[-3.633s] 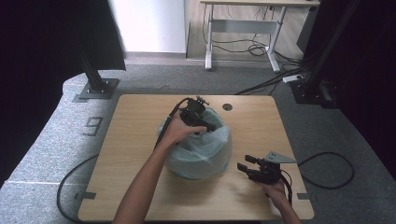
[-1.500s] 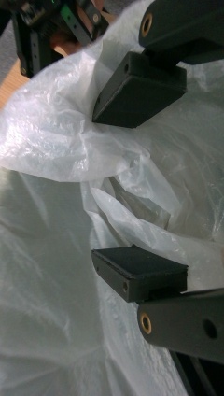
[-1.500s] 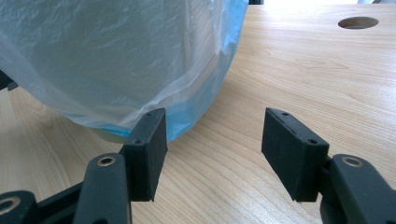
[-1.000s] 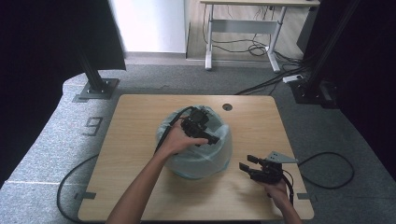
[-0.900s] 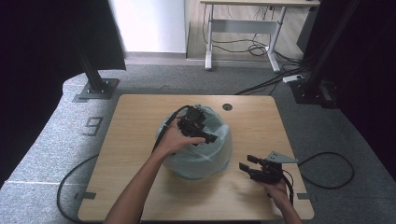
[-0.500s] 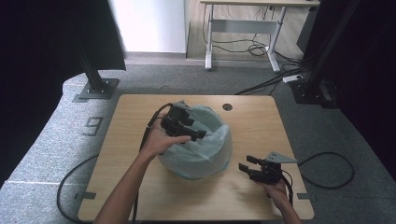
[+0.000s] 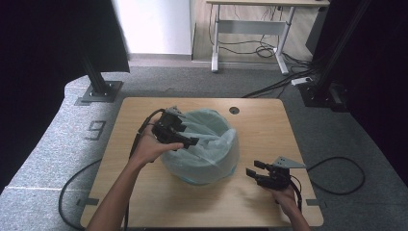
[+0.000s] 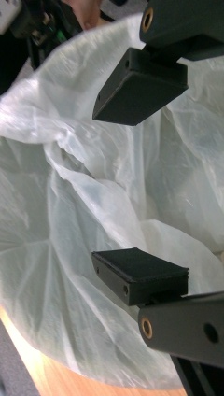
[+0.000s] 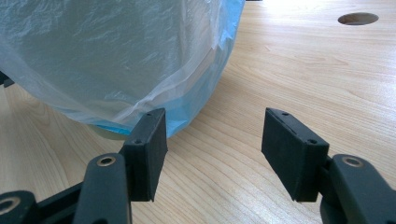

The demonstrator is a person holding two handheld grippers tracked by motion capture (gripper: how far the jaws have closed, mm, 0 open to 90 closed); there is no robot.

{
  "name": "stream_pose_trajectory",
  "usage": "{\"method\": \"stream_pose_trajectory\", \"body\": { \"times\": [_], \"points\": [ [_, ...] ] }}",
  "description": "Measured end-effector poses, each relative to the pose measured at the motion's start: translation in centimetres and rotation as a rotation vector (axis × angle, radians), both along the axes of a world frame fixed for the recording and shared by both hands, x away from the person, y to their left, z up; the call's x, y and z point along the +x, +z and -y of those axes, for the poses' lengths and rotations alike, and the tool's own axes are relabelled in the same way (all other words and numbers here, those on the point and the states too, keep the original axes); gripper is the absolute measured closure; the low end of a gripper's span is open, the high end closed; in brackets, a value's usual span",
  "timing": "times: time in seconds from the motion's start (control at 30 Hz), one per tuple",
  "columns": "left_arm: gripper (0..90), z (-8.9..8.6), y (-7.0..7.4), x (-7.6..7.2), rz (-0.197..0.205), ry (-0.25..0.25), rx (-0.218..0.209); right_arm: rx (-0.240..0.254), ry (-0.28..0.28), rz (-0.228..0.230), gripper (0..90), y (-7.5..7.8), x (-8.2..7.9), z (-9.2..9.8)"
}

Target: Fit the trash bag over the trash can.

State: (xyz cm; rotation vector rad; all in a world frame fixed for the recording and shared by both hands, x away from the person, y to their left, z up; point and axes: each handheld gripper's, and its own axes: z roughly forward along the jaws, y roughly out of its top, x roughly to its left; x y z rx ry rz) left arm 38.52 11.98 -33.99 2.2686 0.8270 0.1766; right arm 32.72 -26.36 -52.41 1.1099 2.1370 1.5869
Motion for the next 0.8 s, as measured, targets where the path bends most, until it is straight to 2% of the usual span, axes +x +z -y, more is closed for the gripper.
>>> {"method": "stream_pose_trajectory", "body": {
  "times": [0.27, 0.47, 0.67, 0.8],
  "points": [
    [26.8, 1.1, -1.1, 1.2, -0.046, -0.016, 0.076, -0.003, 0.001, 0.000, 39.1, 0.0, 0.0, 0.0],
    [26.2, 1.9, -2.1, 2.0, -0.097, -0.032, 0.143, 0.003, -0.006, -0.003, 39.1, 0.0, 0.0, 0.3],
    [26.0, 2.6, -2.4, 2.5, -0.125, -0.044, 0.185, 0.004, -0.006, 0.000, 39.0, 0.0, 0.0, 0.3],
    [26.1, 2.9, -2.6, 2.7, -0.134, -0.042, 0.195, 0.006, -0.008, -0.002, 39.1, 0.0, 0.0, 0.4]
  ]
}}
